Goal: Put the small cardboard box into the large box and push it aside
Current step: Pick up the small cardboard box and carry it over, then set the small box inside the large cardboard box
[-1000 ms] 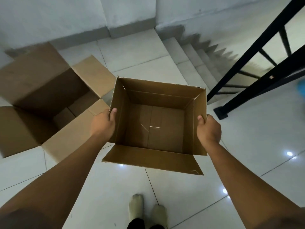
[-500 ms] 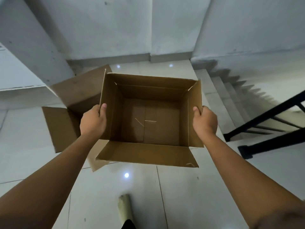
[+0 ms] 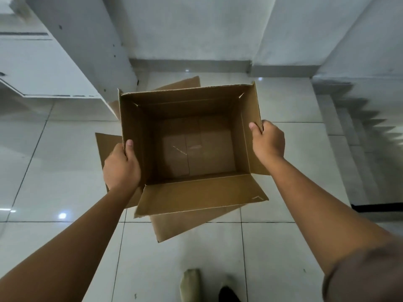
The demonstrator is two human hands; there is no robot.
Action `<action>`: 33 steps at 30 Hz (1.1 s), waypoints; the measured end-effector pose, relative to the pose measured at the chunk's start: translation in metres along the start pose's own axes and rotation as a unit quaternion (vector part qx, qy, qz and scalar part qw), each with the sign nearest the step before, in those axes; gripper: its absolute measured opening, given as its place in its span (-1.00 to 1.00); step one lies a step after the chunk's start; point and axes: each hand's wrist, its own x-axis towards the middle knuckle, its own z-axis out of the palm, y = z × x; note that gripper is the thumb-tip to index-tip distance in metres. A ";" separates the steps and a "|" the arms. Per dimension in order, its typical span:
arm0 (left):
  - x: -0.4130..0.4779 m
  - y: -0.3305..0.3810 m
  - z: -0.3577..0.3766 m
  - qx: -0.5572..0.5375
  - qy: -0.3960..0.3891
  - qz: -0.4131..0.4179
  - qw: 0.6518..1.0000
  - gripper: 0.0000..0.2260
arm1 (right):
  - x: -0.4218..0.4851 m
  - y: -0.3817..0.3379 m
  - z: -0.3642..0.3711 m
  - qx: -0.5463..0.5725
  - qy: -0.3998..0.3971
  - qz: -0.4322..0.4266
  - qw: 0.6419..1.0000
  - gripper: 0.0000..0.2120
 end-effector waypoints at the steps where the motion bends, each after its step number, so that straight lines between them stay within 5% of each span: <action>1: 0.003 -0.007 0.005 0.002 0.005 -0.010 1.000 -0.64 | 0.007 -0.002 0.011 -0.003 -0.007 -0.007 1.000 -0.69; 17: 0.040 -0.100 0.084 0.003 -0.100 -0.140 0.985 -0.69 | 0.084 0.022 0.135 -0.107 -0.180 -0.041 0.977 -0.63; 24: 0.042 -0.127 0.126 0.038 -0.143 -0.148 0.978 -0.71 | 0.098 0.046 0.189 -0.174 -0.246 -0.055 0.952 -0.77; 29: 0.049 -0.143 0.146 0.081 -0.147 -0.152 0.974 -0.77 | 0.104 0.060 0.217 -0.199 -0.224 -0.069 0.952 -0.65; 33: 0.053 -0.148 0.151 0.084 -0.144 -0.143 0.976 -0.83 | 0.103 0.068 0.229 -0.198 -0.203 -0.078 0.956 -0.90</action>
